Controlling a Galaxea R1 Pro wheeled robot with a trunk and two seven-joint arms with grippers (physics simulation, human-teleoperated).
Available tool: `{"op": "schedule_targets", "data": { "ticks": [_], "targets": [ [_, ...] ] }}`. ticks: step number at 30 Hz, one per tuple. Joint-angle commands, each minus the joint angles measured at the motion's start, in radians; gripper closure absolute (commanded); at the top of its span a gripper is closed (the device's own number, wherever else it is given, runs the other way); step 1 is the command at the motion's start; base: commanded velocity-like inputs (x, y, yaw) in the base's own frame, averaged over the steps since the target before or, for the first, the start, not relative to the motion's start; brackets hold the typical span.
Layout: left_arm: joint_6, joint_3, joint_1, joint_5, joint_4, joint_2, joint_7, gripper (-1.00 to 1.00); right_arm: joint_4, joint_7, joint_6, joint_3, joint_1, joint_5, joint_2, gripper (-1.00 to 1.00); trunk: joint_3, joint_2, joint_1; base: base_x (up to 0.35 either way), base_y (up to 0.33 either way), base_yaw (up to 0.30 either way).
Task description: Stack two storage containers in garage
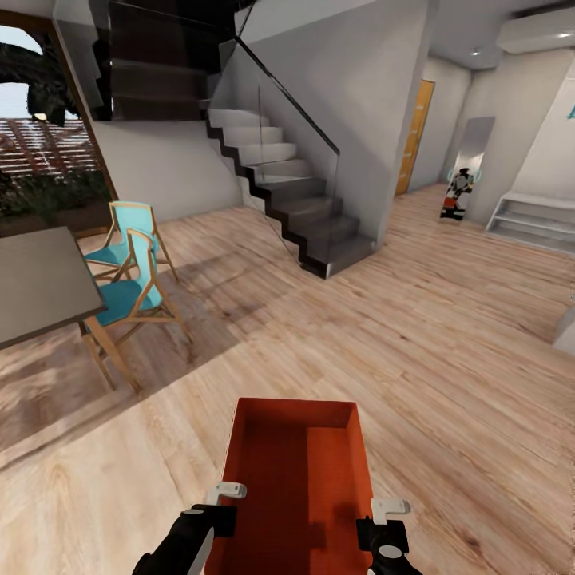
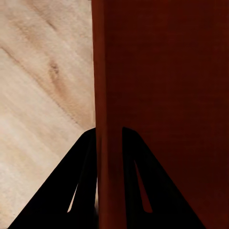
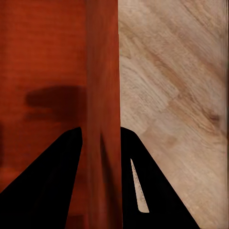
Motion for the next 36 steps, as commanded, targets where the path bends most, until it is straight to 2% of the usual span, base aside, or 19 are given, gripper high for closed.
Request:
{"op": "schedule_targets", "data": {
  "ticks": [1,36],
  "targets": [
    [0.005,-0.005,0.001,-0.019,0.011,0.000,0.006,1.00,-0.018,-0.008,0.000,-0.010,-0.003,-0.003,-0.001,1.00,-0.001,-0.001,0.001,0.317,0.000,-0.295],
    [0.005,-0.005,0.001,-0.019,0.011,0.000,0.003,1.00,-0.018,-0.007,0.000,-0.010,-0.003,-0.003,0.001,1.00,-0.001,-0.001,0.001,0.315,0.000,-0.296]
  ]
}}
